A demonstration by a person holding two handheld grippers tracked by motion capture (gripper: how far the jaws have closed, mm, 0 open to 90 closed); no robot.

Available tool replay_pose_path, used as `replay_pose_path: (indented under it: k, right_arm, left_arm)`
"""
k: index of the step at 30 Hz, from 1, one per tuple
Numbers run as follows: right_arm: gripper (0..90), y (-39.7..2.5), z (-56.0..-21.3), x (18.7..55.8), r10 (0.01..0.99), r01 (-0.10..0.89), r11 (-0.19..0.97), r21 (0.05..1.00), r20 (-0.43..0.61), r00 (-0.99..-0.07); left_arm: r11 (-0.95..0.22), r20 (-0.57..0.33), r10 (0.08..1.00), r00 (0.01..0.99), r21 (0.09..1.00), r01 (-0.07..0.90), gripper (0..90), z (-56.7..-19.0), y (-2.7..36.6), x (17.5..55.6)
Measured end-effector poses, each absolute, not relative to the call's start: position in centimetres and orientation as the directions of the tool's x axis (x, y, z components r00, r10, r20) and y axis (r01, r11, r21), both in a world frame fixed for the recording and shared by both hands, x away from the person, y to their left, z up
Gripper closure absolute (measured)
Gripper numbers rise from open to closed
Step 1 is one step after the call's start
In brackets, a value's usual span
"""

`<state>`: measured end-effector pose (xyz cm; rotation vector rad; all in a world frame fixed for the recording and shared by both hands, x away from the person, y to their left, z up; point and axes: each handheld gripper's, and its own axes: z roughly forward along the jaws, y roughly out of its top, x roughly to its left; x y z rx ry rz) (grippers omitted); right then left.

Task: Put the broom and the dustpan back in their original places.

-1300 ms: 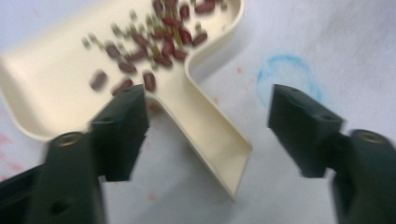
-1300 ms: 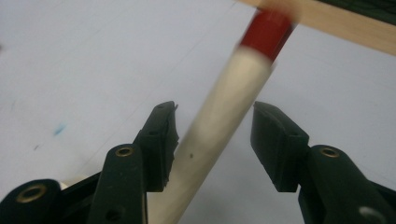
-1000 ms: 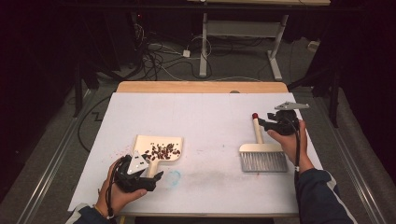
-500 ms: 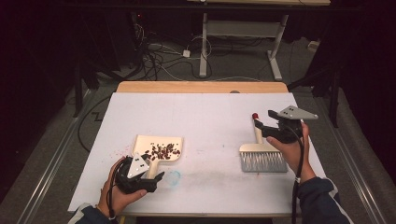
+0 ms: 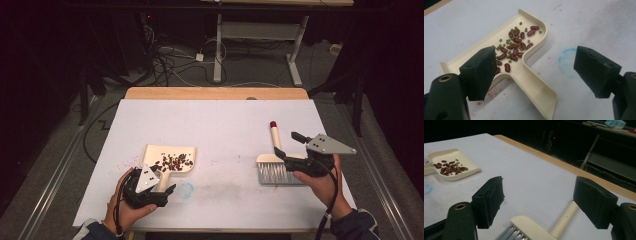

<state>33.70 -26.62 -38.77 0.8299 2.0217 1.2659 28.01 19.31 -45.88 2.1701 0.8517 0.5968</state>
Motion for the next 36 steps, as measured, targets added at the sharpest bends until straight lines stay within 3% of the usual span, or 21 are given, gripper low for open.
replay_pose_path:
  k: [7, 15, 36]
  right_arm:
    - [22.8, -26.2, -41.0, 31.4, 0.714, 0.127, 0.406, 0.905, -0.227, -0.662]
    - [23.5, -26.6, -43.7, 28.9, 0.711, 0.139, 0.397, 0.907, -0.208, -0.672]
    - [24.0, -26.9, -43.8, 28.5, 0.710, 0.134, 0.416, 0.900, -0.229, -0.666]
  left_arm:
    - [-0.536, 0.169, 0.711, 0.683, 0.759, 0.370, 18.6, -45.9, 19.1, 27.8]
    - [-0.544, 0.192, 0.703, 0.685, 0.766, 0.343, 18.6, -45.9, 19.3, 27.1]
    - [-0.559, 0.211, 0.695, 0.687, 0.760, 0.333, 18.6, -45.8, 18.8, 27.1]
